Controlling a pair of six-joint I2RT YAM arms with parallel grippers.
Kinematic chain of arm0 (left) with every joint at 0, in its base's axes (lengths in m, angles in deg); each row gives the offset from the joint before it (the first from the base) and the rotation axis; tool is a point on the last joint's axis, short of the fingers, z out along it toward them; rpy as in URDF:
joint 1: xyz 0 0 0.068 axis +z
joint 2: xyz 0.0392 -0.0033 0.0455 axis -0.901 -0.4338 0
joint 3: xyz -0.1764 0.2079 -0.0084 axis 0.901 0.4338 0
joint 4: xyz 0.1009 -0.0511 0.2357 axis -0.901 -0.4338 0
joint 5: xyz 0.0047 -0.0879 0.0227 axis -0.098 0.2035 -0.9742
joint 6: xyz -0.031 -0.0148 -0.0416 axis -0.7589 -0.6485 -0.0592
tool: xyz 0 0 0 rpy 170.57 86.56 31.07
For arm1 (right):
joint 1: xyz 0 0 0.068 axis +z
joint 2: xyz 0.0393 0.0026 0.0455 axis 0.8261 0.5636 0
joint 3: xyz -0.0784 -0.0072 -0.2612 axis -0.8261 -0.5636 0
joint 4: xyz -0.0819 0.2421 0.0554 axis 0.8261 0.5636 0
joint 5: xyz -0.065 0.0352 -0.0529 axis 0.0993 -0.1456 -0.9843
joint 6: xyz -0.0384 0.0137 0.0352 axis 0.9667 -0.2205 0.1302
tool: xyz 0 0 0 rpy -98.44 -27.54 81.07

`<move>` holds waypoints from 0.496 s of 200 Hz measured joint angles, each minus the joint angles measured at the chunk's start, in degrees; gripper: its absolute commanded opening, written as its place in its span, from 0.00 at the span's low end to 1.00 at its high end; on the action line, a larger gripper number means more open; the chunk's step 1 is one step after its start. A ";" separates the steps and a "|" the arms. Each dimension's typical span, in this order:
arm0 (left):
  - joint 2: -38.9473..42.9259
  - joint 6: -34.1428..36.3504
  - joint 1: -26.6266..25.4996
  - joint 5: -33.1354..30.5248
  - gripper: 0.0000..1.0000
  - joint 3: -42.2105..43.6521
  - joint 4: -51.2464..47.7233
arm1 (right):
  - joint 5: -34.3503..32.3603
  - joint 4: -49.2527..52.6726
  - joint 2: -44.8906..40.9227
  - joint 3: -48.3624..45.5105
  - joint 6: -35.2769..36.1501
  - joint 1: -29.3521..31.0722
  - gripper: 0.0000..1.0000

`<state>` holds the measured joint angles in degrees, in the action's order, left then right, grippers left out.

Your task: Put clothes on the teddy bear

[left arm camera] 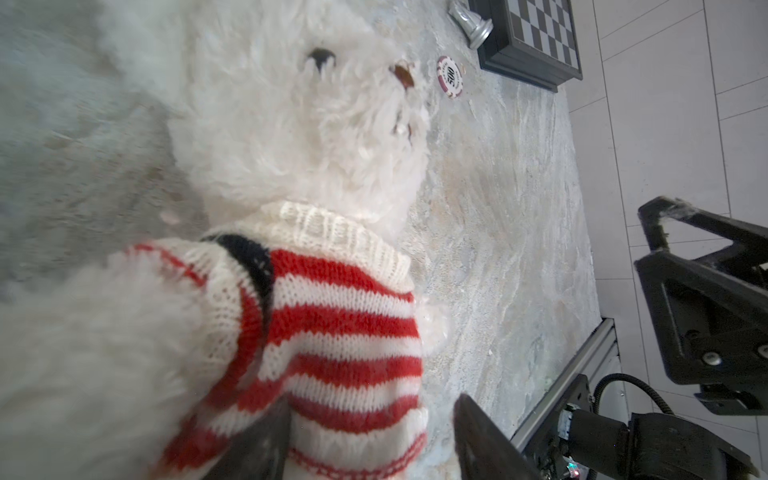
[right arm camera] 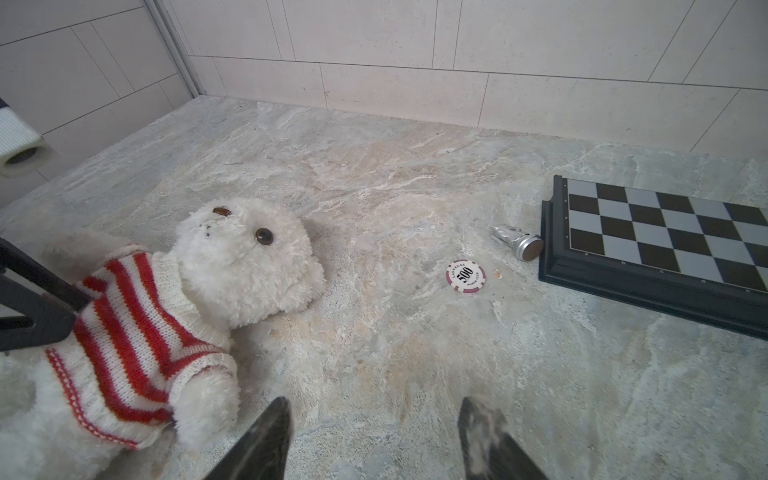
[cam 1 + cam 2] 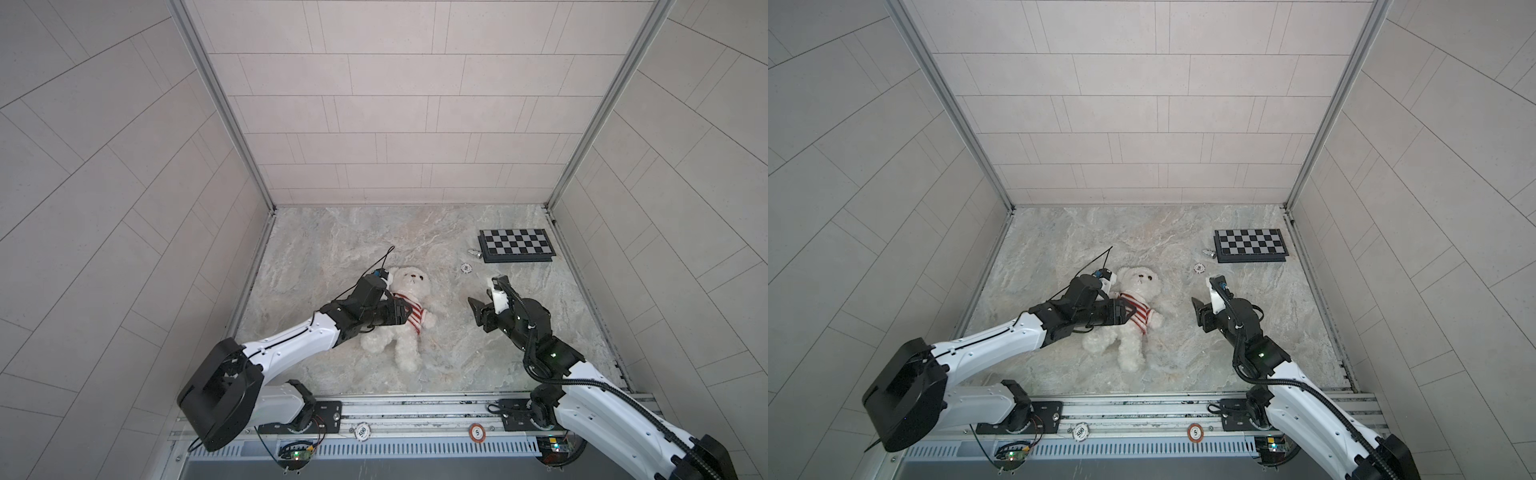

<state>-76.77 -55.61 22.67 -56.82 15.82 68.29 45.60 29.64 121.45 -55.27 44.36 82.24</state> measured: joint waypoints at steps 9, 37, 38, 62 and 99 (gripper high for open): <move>-1.05 -0.94 -0.74 0.07 0.66 -0.39 1.18 | 0.00 0.00 -0.04 0.00 0.00 -0.09 0.67; -3.23 -3.19 -1.70 0.33 0.67 -1.36 4.22 | 0.00 0.22 -0.07 0.00 0.00 -0.37 0.67; -3.28 -3.21 -1.70 0.33 0.67 -1.38 4.28 | 0.00 0.24 -0.07 0.00 0.00 -0.37 0.67; -4.11 -4.33 -1.90 0.90 0.70 -1.77 5.92 | -0.02 0.76 -0.42 0.00 0.00 -0.35 0.67; -1.27 -2.25 -0.24 1.03 0.77 -1.92 3.98 | -1.14 1.84 -1.88 0.04 -0.02 -0.46 0.68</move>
<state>-78.03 -57.86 22.43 -55.79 13.89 72.27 44.46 31.47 119.57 -55.23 44.33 81.78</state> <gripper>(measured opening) 0.749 0.677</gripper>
